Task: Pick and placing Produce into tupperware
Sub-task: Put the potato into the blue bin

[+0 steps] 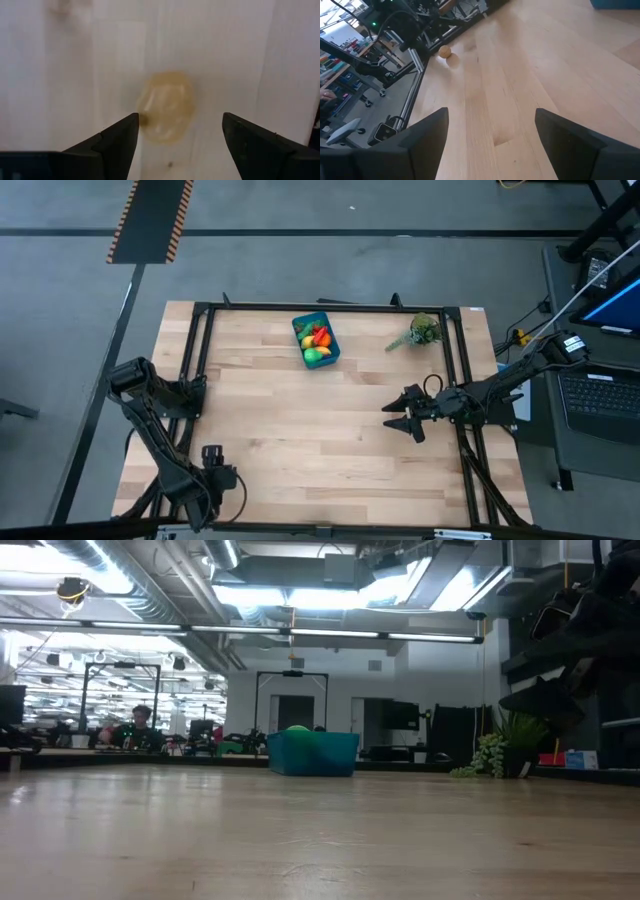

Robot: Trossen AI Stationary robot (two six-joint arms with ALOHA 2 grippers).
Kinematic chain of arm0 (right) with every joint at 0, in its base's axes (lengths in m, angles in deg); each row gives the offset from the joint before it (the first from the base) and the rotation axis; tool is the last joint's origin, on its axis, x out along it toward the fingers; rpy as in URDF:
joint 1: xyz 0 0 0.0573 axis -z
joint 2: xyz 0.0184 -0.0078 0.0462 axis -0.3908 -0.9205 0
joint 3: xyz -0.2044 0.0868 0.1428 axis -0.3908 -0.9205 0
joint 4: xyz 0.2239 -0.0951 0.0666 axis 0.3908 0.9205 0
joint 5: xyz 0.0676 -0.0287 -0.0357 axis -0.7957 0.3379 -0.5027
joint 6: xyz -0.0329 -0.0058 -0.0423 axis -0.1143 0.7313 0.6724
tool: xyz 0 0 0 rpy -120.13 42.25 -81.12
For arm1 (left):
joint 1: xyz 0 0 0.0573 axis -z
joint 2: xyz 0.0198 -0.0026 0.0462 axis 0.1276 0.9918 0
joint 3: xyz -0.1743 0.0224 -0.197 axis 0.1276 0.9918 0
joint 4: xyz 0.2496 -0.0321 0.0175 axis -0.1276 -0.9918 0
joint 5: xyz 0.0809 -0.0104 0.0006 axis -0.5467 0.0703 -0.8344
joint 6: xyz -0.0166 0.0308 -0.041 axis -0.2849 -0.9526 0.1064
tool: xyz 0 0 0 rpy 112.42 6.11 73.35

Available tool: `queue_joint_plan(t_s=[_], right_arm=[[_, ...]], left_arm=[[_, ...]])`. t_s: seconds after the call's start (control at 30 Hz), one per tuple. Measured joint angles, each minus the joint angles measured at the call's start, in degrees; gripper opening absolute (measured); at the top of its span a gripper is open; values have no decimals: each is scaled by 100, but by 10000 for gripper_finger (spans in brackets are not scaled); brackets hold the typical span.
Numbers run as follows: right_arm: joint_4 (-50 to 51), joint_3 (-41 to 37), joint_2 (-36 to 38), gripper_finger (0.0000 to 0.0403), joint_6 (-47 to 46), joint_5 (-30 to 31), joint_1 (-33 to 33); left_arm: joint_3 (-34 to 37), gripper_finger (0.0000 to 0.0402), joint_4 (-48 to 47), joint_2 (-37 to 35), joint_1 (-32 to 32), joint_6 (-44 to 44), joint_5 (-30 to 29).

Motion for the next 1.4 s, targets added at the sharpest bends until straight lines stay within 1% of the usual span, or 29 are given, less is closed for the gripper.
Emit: queue_joint_plan(t_s=[0.07, 0.27, 0.37, 0.57, 0.8, 0.9, 1.07, 1.27, 1.4], right_arm=[[-3, 0, 0, 299, 0, 0, 1], [0, 0, 0, 299, -4, 0, 2], [0, 0, 0, 299, -4, 0, 1], [2, 0, 0, 299, -2, 2, 0], [4, 0, 0, 299, -2, 2, 0], [4, 0, 0, 299, -2, 2, 0], [4, 0, 0, 299, -2, 2, 0], [7, 0, 0, 299, 0, 53, 0], [11, 0, 0, 299, 5, 144, 2]], left_arm=[[132, 277, 244, 0, 2, -7, 0], [387, 277, 274, 0, -1, -3, -60], [482, 277, 450, 0, -36, -6, -61], [562, 277, 864, 0, -117, -324, -64], [562, 276, 887, 12, -240, -508, -69], [592, 273, 904, 85, -238, -465, -50], [739, 265, 1057, 103, -238, -293, 144], [743, 257, 1083, 107, -236, -290, 63], [745, 238, 1088, 110, -236, -194, 104]])
